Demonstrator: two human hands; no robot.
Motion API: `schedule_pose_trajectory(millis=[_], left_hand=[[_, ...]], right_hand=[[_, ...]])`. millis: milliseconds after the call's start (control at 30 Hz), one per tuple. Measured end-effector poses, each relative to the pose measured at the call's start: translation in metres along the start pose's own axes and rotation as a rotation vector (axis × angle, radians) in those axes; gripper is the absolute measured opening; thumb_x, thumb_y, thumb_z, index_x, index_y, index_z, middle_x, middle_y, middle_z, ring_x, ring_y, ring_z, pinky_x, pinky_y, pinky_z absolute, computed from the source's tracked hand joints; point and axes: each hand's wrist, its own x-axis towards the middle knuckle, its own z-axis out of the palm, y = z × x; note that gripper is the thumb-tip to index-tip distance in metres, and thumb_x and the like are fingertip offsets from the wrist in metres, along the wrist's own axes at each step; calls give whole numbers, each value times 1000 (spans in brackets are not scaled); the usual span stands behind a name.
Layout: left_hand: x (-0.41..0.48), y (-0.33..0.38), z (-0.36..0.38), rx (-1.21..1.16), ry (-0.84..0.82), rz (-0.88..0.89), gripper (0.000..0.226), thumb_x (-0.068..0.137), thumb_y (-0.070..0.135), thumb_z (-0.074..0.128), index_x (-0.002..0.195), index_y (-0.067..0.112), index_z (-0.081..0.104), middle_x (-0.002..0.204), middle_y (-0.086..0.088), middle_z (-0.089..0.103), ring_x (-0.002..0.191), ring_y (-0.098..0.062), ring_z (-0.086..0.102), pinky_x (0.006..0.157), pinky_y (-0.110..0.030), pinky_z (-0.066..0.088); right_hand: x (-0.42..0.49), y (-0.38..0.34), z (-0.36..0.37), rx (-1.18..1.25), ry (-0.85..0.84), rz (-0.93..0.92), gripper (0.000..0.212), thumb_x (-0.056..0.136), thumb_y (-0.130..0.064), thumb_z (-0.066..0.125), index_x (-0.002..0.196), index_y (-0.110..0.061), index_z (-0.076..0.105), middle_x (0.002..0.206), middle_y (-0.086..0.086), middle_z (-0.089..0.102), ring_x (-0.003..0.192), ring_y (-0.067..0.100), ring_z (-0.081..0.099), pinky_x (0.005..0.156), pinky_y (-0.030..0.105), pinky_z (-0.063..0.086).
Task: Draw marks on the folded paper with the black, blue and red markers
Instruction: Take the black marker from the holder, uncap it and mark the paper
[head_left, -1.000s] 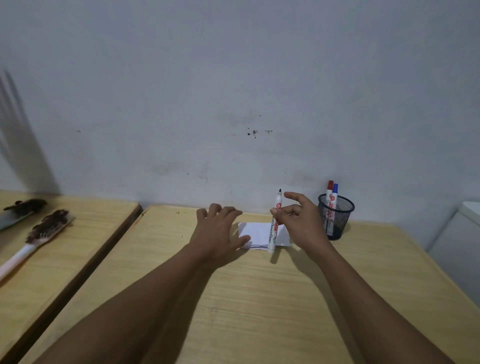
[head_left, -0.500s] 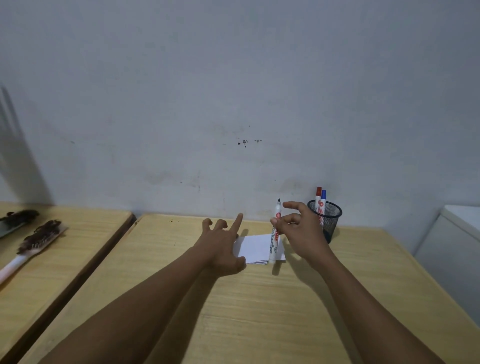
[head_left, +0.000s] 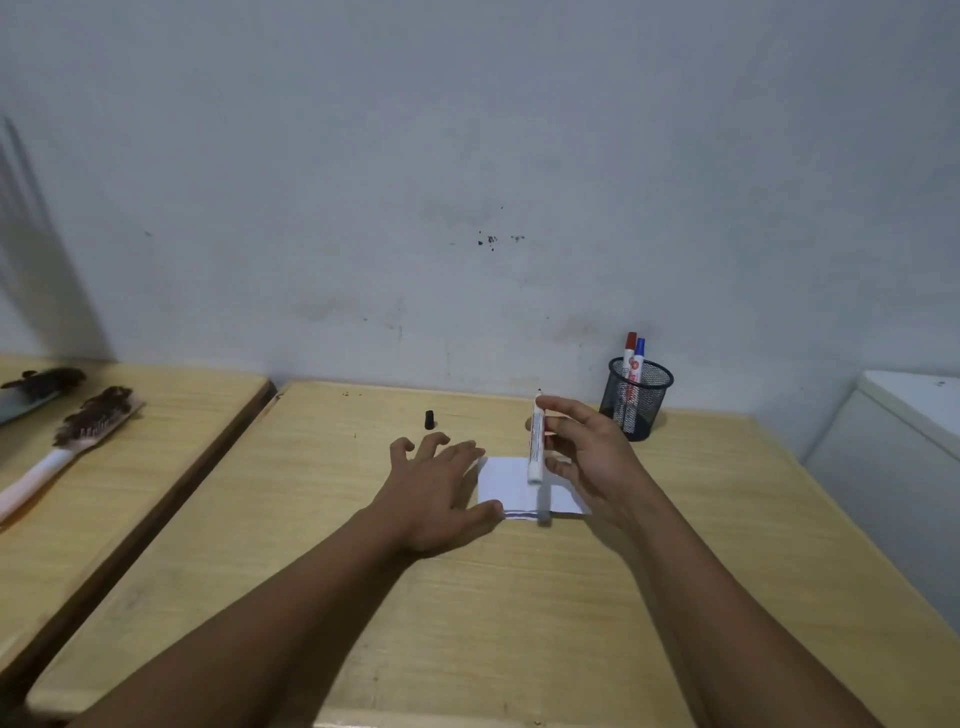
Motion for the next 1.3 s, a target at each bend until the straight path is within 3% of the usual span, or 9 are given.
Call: schedule_pose_trajectory(millis=[100,267,467,633,767,900,1067,1300], left_hand=[[-3,-4,-1,22,-22,-66,82,79,79,22,145,32,37,155,9,37,143,-22,24,109,-54,13],[-6,0,2,38,28,-85,59,87,68,35,135,35,50,149,8,47,134,-19,36,101,-51,18],[-5,-3,8,78,49,-89,61,84,72,35,134,40,49,150,9,45,134,-17,36,99,-51,22],[-5,-6,11,57,21,-131,61,80,75,35,129,43,52,151,11,43,141,-21,30,103,-59,21],[-3,-7,12,33,-29,-161,67,79,78,35,136,44,48,156,10,36,148,-26,20,107,-74,11],[-1,-9,14,15,-46,-190,71,77,81,36,138,45,46,157,13,34,149,-22,17,106,-78,7],[-1,-9,15,11,-53,-207,73,76,83,36,138,46,45,157,15,33,149,-21,16,105,-80,6],[-2,-8,12,-9,-56,-224,74,74,84,37,139,48,44,157,15,32,149,-21,15,105,-80,6]], right_hand=[[5,3,6,81,-39,-24,27,95,-2,62,111,-22,71,89,4,71,75,16,62,67,32,47],[16,10,24,-306,-45,-130,14,97,-17,64,108,-8,63,80,9,69,64,20,62,55,31,49],[38,31,36,-436,-33,-128,20,93,-23,70,101,-5,67,80,12,69,60,18,57,60,32,50],[42,49,33,-482,61,-173,22,96,-24,65,97,-2,67,69,-2,68,53,1,60,55,18,50],[47,58,31,-520,87,-206,22,96,-28,64,98,-7,68,79,0,72,66,5,68,64,21,54],[49,62,30,-553,96,-222,22,96,-30,64,102,-9,68,94,4,75,84,13,73,74,24,59],[49,64,30,-606,94,-247,19,95,-32,65,101,-14,66,95,3,75,88,12,72,79,29,60],[47,64,31,-648,106,-252,26,96,-33,64,108,-10,66,97,1,72,89,9,69,75,18,55]])
